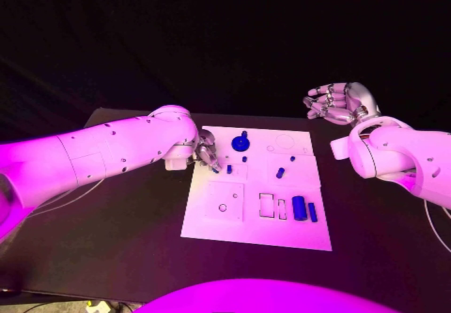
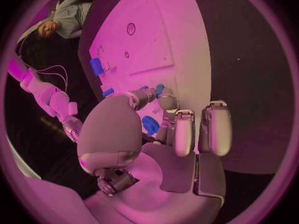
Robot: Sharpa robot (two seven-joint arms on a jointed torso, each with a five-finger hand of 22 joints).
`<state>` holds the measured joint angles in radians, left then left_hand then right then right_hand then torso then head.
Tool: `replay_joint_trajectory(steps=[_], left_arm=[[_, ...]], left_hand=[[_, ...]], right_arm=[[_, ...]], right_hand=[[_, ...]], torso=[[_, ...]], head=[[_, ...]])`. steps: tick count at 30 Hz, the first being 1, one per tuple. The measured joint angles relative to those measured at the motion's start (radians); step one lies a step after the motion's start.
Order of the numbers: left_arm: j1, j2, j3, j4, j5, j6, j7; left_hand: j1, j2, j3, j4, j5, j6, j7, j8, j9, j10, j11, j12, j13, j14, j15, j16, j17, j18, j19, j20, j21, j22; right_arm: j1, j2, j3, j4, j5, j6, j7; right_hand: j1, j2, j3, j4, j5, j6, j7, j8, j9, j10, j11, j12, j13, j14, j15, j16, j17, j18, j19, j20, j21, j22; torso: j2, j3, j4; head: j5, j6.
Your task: Assemble the parts on the task board
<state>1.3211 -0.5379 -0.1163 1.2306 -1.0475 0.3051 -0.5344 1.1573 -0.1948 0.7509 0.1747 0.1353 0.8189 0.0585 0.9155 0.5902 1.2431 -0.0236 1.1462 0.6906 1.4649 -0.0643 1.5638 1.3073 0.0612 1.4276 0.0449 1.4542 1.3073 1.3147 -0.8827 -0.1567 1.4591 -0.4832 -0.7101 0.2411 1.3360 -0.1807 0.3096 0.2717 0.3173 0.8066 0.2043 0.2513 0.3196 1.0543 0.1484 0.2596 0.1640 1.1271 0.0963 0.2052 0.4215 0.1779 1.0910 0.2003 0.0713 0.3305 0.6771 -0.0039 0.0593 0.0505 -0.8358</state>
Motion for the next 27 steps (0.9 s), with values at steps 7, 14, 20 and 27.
replay_joint_trajectory(steps=[7, 14, 20, 27], left_arm=[[0.000, 0.000, 0.000, -0.001, -0.007, 0.000, 0.001], [0.000, -0.001, 0.000, 0.001, -0.009, 0.000, 0.001], [-0.001, -0.009, 0.000, 0.013, -0.006, -0.013, 0.002], [-0.007, -0.051, 0.001, 0.051, 0.016, -0.065, 0.002]], left_hand=[[-0.006, 0.006, 0.000, 0.000, 0.000, 0.000, 0.000, 0.001, 0.000, 0.007, 0.000, 0.000, 0.002, 0.003, -0.003, 0.000, 0.000, 0.000, 0.007, 0.000, 0.000, 0.000], [-0.006, 0.006, 0.000, 0.000, -0.002, 0.000, 0.000, 0.005, 0.000, 0.008, -0.002, 0.000, 0.002, 0.004, -0.004, 0.000, 0.000, 0.000, 0.007, 0.000, 0.005, 0.000], [-0.010, 0.010, 0.000, 0.000, -0.002, 0.000, 0.000, 0.005, 0.000, 0.010, -0.003, 0.000, -0.002, 0.004, -0.004, 0.000, 0.000, 0.000, 0.007, 0.000, 0.005, 0.000], [-0.014, 0.014, 0.000, 0.000, -0.003, 0.000, 0.000, 0.005, -0.001, 0.010, -0.003, 0.000, -0.006, 0.000, -0.007, 0.000, 0.000, 0.000, 0.007, 0.000, 0.005, 0.000]], right_arm=[[0.000, 0.000, 0.000, -0.001, 0.000, 0.000, 0.000], [0.000, 0.000, 0.000, -0.001, 0.001, 0.001, 0.000], [0.000, 0.001, 0.000, -0.001, 0.001, 0.001, 0.000], [0.000, 0.000, 0.000, -0.002, 0.001, 0.001, 0.000]], right_hand=[[0.000, 0.000, 0.000, 0.000, 0.000, 0.000, 0.000, 0.000, 0.000, 0.000, 0.000, 0.000, 0.000, 0.000, 0.000, 0.000, 0.000, 0.000, 0.000, 0.000, 0.000, 0.000], [0.000, 0.000, 0.000, 0.000, 0.000, 0.000, 0.000, 0.000, 0.000, 0.000, 0.000, 0.000, 0.000, 0.000, 0.000, 0.000, 0.000, 0.000, 0.000, 0.000, 0.000, 0.000], [0.000, 0.000, 0.000, 0.000, 0.000, 0.004, 0.004, 0.004, -0.001, 0.000, 0.000, -0.004, -0.003, 0.000, 0.000, 0.000, -0.001, 0.000, 0.000, 0.000, 0.000, -0.003], [0.000, 0.000, 0.000, 0.000, 0.000, 0.004, 0.004, 0.004, -0.001, 0.000, 0.000, -0.004, -0.002, 0.000, 0.000, 0.000, -0.001, 0.000, 0.000, 0.000, 0.000, -0.003]], torso=[[0.000, 0.0000, 0.0002], [0.000, -0.0008, 0.0003], [0.000, -0.0007, -0.0002], [0.001, -0.0007, -0.0006]], head=[[-0.001, 0.001], [-0.001, 0.002], [0.000, 0.003], [-0.002, 0.007]])
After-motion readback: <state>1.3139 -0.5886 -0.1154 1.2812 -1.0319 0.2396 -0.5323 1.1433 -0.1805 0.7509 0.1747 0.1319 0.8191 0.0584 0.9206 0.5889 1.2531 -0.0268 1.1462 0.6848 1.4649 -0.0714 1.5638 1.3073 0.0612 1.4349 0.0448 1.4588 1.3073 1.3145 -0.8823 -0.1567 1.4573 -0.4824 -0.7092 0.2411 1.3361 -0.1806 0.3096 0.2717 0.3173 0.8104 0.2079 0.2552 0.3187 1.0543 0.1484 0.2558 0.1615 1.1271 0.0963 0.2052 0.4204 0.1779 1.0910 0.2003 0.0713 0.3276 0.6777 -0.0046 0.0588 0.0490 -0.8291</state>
